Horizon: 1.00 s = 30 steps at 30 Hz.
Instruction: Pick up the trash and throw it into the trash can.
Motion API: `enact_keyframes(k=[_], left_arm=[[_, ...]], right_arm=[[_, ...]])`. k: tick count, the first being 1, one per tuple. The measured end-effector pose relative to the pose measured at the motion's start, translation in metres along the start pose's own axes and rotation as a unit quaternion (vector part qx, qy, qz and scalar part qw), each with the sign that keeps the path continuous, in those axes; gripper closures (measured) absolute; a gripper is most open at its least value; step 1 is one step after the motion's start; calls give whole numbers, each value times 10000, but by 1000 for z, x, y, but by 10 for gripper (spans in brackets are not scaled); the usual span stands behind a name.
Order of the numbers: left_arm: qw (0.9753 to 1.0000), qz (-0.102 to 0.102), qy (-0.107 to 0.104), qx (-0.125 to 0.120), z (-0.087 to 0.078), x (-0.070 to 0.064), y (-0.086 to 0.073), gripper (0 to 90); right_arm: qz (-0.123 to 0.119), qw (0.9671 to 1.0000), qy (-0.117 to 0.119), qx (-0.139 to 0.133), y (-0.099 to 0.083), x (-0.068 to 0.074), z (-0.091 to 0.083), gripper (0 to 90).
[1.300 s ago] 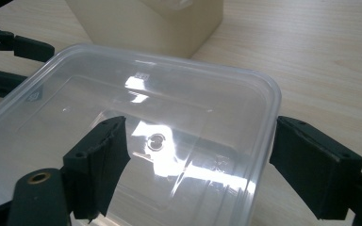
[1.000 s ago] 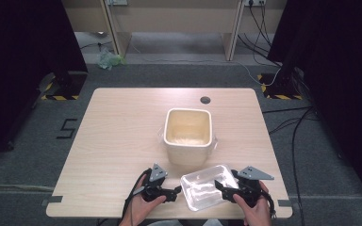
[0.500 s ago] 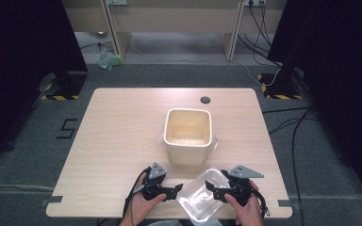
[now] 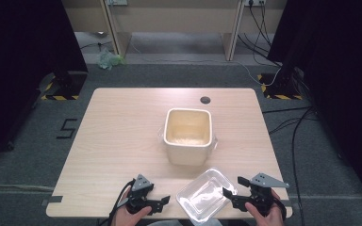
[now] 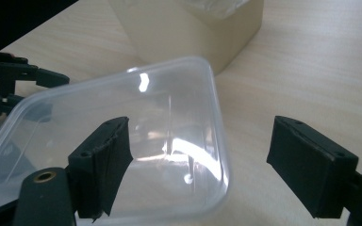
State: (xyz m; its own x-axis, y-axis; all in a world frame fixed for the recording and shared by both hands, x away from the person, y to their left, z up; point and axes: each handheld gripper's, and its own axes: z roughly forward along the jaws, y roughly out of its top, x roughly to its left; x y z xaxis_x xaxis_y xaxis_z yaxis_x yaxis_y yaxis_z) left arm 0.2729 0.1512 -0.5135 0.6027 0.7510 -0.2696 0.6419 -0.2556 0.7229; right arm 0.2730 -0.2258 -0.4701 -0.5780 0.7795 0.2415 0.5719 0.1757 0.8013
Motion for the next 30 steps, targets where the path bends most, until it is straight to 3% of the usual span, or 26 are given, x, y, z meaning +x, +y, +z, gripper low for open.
enact_keyframes(k=[2, 7, 9, 16, 20, 23, 24, 27, 30], left_arm=[[9998, 163, -91, -47, -1, -14, 2, 174], [9995, 193, -261, -20, 9, -28, 4, 174], [9995, 239, -226, -2, 13, -32, 5, 173], [9998, 208, 6, -7, 20, -22, 13, 174], [9999, 3, 45, -143, 19, -8, 19, 188], [9999, -21, 49, -159, 18, -5, 22, 187], [9998, -33, 45, -176, 19, -3, 25, 187], [9999, -32, 29, -161, 21, -3, 27, 187], [9999, -39, -67, -107, 26, -6, 28, 189]], right_arm=[[23, 10000, 62, 53, -6, 2, -2, 218], [24, 9997, 184, 140, -10, 7, 5, 267], [63, 9997, 226, 112, -11, 11, 10, 258], [160, 9999, 0, -8, -7, 15, 19, 258], [110, 9997, 163, 106, 0, 11, 19, 294], [125, 9996, 231, 108, 3, 4, 21, 291], [117, 9996, 237, 130, 6, -4, 24, 219], [218, 9988, 444, 65, 13, -11, 28, 201], [161, 9988, 421, 194, 15, -13, 38, 307]])
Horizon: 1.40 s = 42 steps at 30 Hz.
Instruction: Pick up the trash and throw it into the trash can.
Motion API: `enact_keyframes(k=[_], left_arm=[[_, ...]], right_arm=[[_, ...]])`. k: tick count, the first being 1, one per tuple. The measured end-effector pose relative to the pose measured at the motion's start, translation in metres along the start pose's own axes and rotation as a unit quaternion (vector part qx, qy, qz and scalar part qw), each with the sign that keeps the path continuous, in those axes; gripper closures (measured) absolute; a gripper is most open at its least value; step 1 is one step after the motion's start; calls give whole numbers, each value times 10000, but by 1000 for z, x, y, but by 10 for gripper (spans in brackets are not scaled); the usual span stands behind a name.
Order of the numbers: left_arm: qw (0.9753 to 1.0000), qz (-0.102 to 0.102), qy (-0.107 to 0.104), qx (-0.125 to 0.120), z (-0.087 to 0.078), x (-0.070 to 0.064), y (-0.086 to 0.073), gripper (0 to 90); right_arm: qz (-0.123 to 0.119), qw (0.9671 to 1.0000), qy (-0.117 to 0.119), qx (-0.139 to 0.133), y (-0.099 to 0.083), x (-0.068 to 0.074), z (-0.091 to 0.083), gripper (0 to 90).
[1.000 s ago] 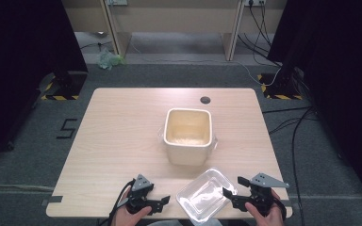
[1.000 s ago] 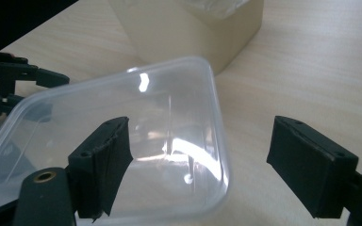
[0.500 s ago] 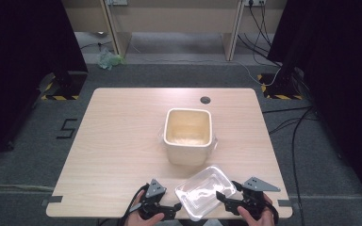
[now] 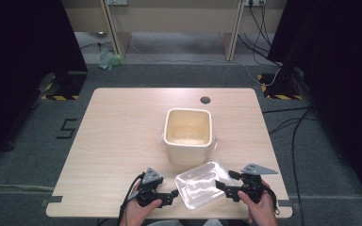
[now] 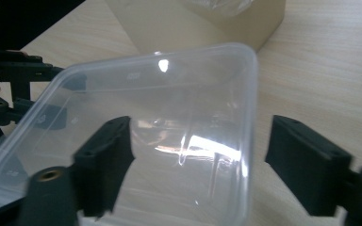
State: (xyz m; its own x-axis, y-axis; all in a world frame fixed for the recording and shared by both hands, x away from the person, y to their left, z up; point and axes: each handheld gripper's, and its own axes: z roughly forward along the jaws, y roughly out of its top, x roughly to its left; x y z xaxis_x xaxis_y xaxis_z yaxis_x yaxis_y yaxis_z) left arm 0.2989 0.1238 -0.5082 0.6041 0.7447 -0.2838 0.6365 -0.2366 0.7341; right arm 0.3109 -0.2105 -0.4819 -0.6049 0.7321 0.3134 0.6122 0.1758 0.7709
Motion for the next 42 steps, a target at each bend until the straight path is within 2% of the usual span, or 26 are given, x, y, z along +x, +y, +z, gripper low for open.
enact_keyframes(k=[1, 3, 4, 6, 7, 11, 12, 18, 21, 25, 32, 36, 41, 42], left_arm=[[10000, 39, -13, 47, 2, -2, -1, 194], [9999, 54, -22, 116, 4, -4, -2, 199], [9998, 12, -108, 145, 5, -5, -3, 217], [9998, 18, -115, 145, 5, -6, -3, 223], [9999, 46, -99, 134, 3, -8, -2, 231], [10000, 77, -52, 32, -1, -11, 1, 271], [10000, 55, -75, -28, -4, -13, 2, 277], [9997, 225, -64, -1, -8, -21, 6, 299], [9997, 243, -94, -19, -10, -23, 8, 302], [9995, 300, -108, -73, -15, -28, 14, 302], [9990, 410, -78, -159, -25, -32, 26, 302], [9981, 572, -45, -227, -37, -38, 40, 302], [9973, 692, -48, -253, -47, -43, 54, 301], [9968, 743, -38, -277, -50, -45, 60, 301]], right_arm=[[91, 9999, 146, -22, -2, 1, 4, 274], [143, 9997, 171, -22, -4, 3, 6, 262], [152, 9998, 98, -58, -6, 5, 5, 272], [179, 9998, 76, -99, -7, 6, 3, 282], [208, 9996, 22, -208, -10, 8, -1, 298], [107, 9994, -122, -300, -12, 15, -7, 312], [-9, 9991, -229, -364, -11, 20, -11, 322], [-170, 9978, -438, -470, -5, 29, -18, 321], [-234, 9972, -500, -496, -3, 32, -21, 321], [-375, 9957, -598, -594, 6, 39, -30, 321], [-505, 9944, -608, -699, 21, 45, -39, 322], [-644, 9930, -628, -770, 33, 51, -48, 322], [-692, 9920, -636, -840, 45, 54, -56, 322], [-747, 9911, -644, -893, 52, 57, -62, 322]])
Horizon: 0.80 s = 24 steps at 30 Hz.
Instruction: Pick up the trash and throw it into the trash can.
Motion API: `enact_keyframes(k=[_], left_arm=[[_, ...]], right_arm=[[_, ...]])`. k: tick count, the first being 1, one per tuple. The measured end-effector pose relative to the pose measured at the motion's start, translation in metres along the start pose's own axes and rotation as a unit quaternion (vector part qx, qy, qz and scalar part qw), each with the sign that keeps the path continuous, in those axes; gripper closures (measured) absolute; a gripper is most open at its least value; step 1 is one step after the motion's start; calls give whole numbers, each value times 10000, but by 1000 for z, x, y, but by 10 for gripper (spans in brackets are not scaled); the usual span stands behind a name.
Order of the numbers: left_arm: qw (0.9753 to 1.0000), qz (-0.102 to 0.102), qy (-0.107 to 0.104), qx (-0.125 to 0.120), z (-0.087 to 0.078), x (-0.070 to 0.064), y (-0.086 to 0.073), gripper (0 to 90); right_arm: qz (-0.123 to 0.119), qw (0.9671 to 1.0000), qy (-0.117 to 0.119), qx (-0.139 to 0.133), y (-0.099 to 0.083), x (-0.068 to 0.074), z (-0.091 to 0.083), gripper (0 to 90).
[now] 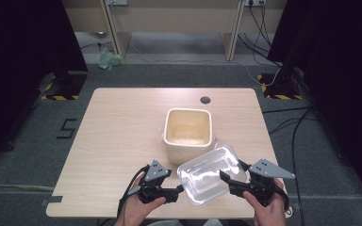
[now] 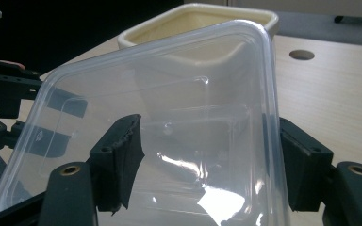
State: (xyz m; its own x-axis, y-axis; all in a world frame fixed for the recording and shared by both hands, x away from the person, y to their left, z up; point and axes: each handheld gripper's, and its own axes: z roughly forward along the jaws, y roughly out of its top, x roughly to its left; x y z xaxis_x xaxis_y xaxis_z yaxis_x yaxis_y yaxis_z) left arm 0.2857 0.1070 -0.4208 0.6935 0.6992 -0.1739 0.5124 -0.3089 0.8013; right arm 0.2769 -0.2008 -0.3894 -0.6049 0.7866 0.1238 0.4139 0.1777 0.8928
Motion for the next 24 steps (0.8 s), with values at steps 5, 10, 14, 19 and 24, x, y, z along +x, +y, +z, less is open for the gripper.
enact_keyframes(k=[5, 10, 14, 19, 24], left_arm=[[9997, 219, 60, -16, -6, -5, 17, 301], [9994, 330, 65, -44, -9, -7, 33, 301], [9995, 313, 43, -76, -11, -5, 41, 301], [9992, 365, 84, -165, -16, -4, 52, 301], [9989, 385, 161, -219, -20, -1, 63, 300]], right_arm=[[-108, 9999, -64, -76, 16, 1, -9, 322], [-132, 9998, -106, -121, 33, -3, -13, 322], [-163, 9997, -80, -176, 45, -7, -12, 324], [-241, 9994, -86, -220, 56, -7, -15, 325], [-272, 9992, -93, -262, 68, -8, -15, 325]])
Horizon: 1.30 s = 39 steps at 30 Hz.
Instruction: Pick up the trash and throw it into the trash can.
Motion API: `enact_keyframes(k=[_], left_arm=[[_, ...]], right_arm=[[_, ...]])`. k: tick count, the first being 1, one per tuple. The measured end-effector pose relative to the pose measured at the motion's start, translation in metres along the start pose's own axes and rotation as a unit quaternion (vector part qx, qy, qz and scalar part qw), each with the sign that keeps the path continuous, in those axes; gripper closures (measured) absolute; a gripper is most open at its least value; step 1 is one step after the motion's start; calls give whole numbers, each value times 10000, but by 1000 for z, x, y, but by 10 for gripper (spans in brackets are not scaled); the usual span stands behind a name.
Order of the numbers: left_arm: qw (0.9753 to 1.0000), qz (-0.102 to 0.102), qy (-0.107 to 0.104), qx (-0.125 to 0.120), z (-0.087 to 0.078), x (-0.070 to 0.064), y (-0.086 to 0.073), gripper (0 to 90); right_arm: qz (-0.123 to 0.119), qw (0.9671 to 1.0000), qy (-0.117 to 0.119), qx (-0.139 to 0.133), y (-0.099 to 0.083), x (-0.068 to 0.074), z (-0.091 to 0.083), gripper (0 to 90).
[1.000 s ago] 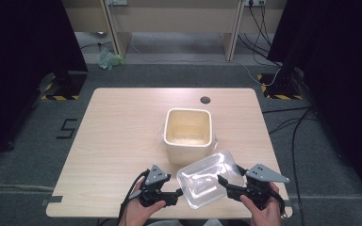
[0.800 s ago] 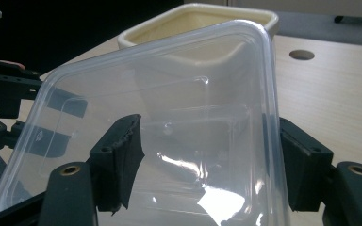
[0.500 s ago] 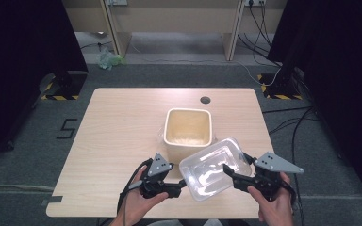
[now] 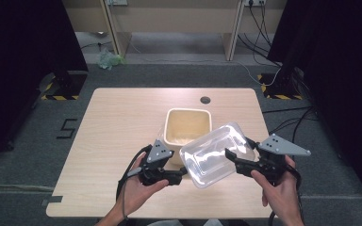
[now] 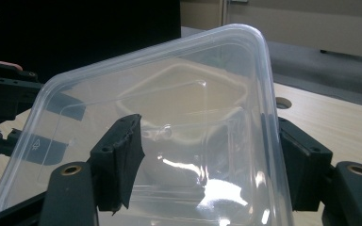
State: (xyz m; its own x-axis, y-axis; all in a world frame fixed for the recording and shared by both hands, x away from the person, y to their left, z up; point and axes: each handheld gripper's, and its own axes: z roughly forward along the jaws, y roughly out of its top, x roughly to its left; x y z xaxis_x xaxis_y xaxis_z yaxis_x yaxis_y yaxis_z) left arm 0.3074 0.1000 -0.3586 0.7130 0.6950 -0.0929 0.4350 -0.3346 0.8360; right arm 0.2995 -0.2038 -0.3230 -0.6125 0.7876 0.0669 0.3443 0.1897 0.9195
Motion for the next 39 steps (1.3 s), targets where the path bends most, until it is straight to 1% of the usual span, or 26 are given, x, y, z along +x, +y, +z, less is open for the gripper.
enact_keyframes(k=[1, 2, 3, 7, 10, 11, 12, 13, 14, 15, 16, 17, 18, 19, 21, 24, 25, 26, 27, 28, 29, 30, 33, 35, 39], left_arm=[[10000, 0, 0, 0, 0, 0, 0, 300], [10000, -25, 44, -23, 1, 3, 4, 301], [10000, -25, 44, -23, 1, 3, 4, 301], [9999, -59, 141, 6, 5, 14, 8, 301], [9998, -129, 157, 19, 8, 21, 10, 301], [9998, -129, 157, 19, 8, 21, 10, 301], [9997, -173, 186, 27, 10, 26, 13, 301], [9997, -173, 186, 27, 10, 26, 13, 301], [9996, -186, 203, 26, 10, 31, 16, 301], [9995, -228, 201, 3, 10, 34, 18, 301], [9995, -228, 201, 3, 10, 34, 18, 302], [9995, -238, 225, -9, 10, 36, 21, 301], [9993, -239, 289, 2, 11, 42, 26, 301], [9993, -239, 289, 2, 11, 42, 26, 301], [9988, -296, 400, -23, 15, 50, 32, 301], [9983, -396, 427, -17, 22, 59, 35, 304], [9983, -396, 427, -17, 22, 59, 35, 304], [9981, -412, 456, -28, 24, 61, 36, 304], [9980, -422, 479, -5, 26, 65, 37, 304], [9978, -461, 475, 46, 29, 70, 39, 304], [9978, -461, 475, 46, 29, 70, 39, 304], [9975, -513, 483, 82, 33, 75, 42, 303], [9974, -515, 490, 138, 38, 78, 43, 303], [9969, -471, 587, 211, 45, 81, 43, 303], [9964, -586, 551, 258, 53, 88, 41, 302]], right_arm=[[5, 10000, 5, -13, 2, -1, 1, 325], [43, 10000, 7, -13, 5, -2, 4, 325], [14, 10000, 8, -5, 7, -4, 5, 325], [60, 10000, 22, 20, 12, -8, 15, 325], [68, 10000, 32, 51, 16, -12, 25, 324], [68, 10000, 32, 51, 16, -12, 25, 324], [132, 9999, 37, 62, 18, -14, 31, 325], [132, 9999, 37, 62, 18, -14, 31, 325], [154, 9999, 29, 66, 21, -16, 36, 325], [184, 9998, 29, 58, 22, -17, 38, 325], [184, 9998, 29, 58, 22, -17, 38, 325], [205, 9998, 13, 61, 25, -20, 42, 325], [229, 9997, 10, 65, 26, -22, 44, 325], [229, 9997, 10, 65, 26, -22, 44, 325], [291, 9996, -2, 64, 29, -26, 51, 329], [344, 9994, -33, 68, 31, -33, 61, 330], [344, 9994, -33, 68, 31, -33, 61, 330], [381, 9992, -32, 67, 31, -35, 64, 331], [411, 9991, -38, 49, 32, -39, 71, 333], [431, 9991, -42, 48, 32, -40, 73, 334], [424, 9991, -57, 49, 33, -41, 75, 333], [429, 9990, -74, 35, 33, -42, 78, 333], [460, 9989, -126, 26, 34, -46, 85, 335], [437, 9989, -157, 42, 34, -48, 90, 333], [408, 9989, -199, 93, 34, -51, 98, 333]])
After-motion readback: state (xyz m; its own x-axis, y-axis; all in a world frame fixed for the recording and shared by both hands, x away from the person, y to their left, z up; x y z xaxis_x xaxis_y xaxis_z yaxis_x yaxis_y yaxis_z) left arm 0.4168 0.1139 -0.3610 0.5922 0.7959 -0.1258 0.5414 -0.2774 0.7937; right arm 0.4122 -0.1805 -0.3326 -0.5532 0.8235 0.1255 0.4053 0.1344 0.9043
